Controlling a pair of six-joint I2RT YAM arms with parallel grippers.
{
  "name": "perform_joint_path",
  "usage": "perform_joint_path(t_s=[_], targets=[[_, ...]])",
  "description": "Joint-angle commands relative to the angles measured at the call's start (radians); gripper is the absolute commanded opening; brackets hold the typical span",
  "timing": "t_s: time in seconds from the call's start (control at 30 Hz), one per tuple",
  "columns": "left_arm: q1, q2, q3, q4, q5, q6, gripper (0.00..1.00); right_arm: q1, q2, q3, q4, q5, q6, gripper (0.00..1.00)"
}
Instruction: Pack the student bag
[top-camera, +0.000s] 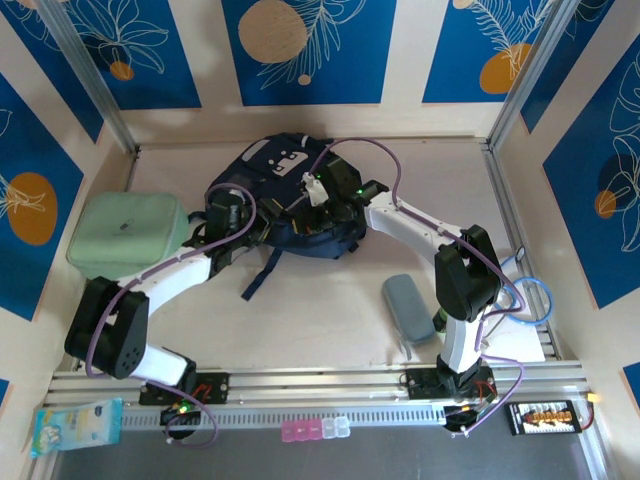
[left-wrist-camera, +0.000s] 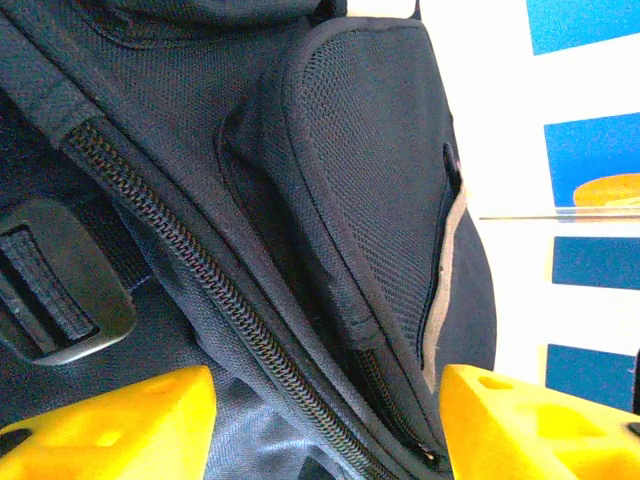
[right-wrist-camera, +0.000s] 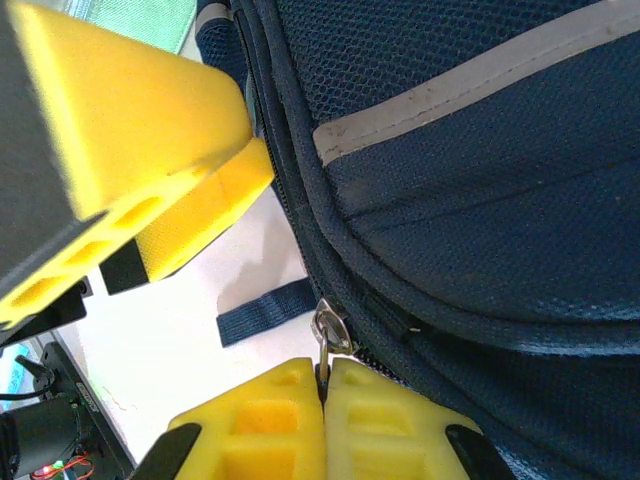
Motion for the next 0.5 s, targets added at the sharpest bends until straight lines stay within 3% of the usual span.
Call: perform_joint_path(t_s=[0.0, 0.3, 0.4, 0.47], targets=[[-0.007, 0.01, -0.008, 0.037, -0.009, -0.052, 0.59, 0.01, -0.009, 0.011, 0.054, -0.067, 0.005, 0.0], [-0.021, 0.14, 0.013, 0.177, -0.003, -0.132, 0.46, 0.037, -0.024, -0.008, 0.041, -0.062, -0.015, 0.0], [-0.023, 0.169, 0.018, 0.211, -0.013, -0.136, 0.33, 0.059, -0.029, -0.031, 0.003, -0.001, -0.038, 0.0], [-0.023, 0.174, 0.016, 0.211, -0.028, -0.13, 0.17, 0.07, -0.034, -0.055, -0.036, 0.071, -0.046, 0.0]])
